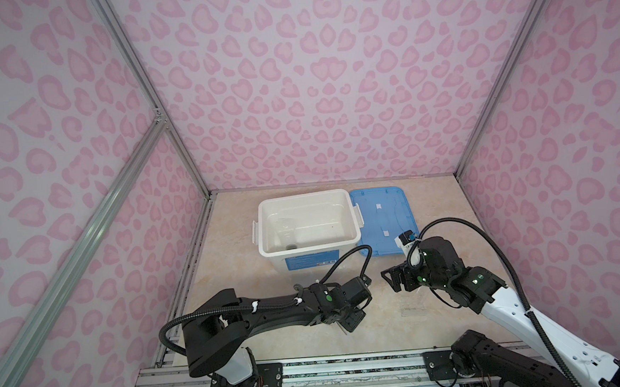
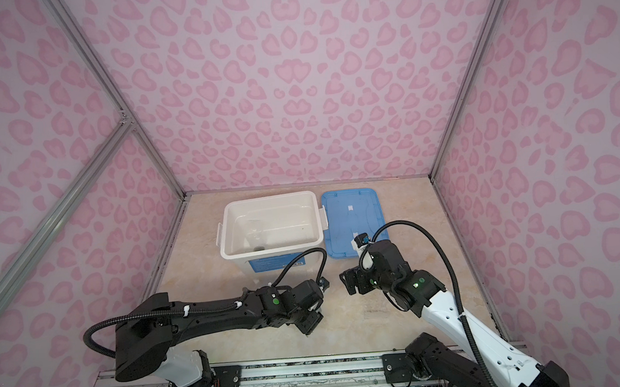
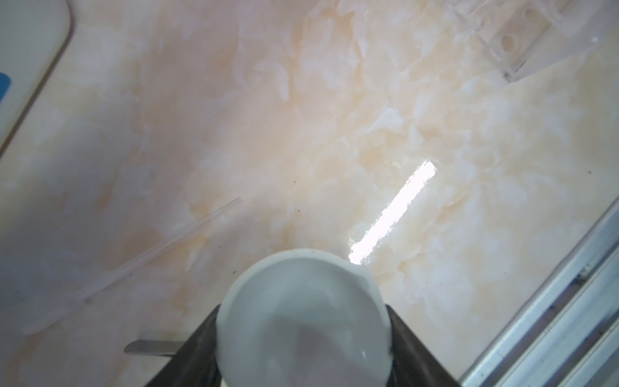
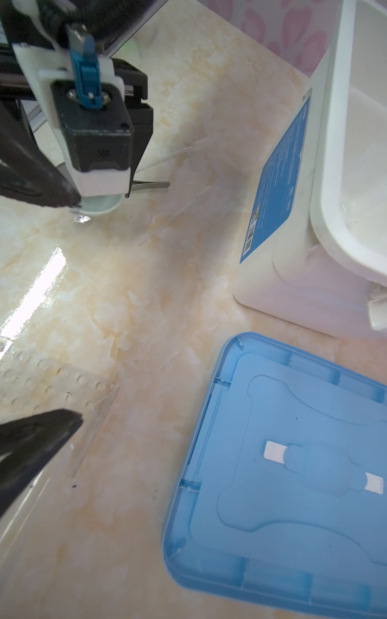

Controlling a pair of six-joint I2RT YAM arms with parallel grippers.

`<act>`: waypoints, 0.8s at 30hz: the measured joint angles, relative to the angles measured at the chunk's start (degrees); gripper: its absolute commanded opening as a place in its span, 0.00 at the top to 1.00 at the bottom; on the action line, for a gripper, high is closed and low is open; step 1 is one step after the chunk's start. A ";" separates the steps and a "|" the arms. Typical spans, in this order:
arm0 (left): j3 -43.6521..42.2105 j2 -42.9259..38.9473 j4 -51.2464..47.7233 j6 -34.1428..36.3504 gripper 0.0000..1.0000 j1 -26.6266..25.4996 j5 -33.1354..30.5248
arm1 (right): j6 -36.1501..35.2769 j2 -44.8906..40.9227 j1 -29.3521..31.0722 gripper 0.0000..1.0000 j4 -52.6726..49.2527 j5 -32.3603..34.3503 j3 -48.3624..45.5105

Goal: Organize the chemistry lab equipment
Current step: 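Carry the dish over the bin with left gripper while right moves above bin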

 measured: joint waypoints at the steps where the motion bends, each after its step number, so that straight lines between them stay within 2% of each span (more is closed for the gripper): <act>1: 0.39 -1.01 -0.90 -0.17 0.37 0.00 -0.11 | 0.00 -0.35 0.00 0.05 0.02 -0.17 0.04; 8: 5.95 -8.50 -7.48 -0.61 0.38 0.96 -1.68 | -0.02 -1.46 0.07 0.05 0.07 -1.31 3.34; 14: 12.39 -13.53 -14.43 -0.61 0.42 5.07 -2.54 | -0.17 0.76 0.07 0.05 0.20 -2.56 7.89; 16: 14.95 -14.91 -16.57 -0.55 0.45 7.67 -2.29 | -0.20 2.25 0.11 0.05 0.26 -2.97 9.84; 24: 25.57 -13.31 -22.32 2.45 0.44 20.98 -1.62 | -0.66 11.50 3.65 0.05 3.04 -3.74 20.13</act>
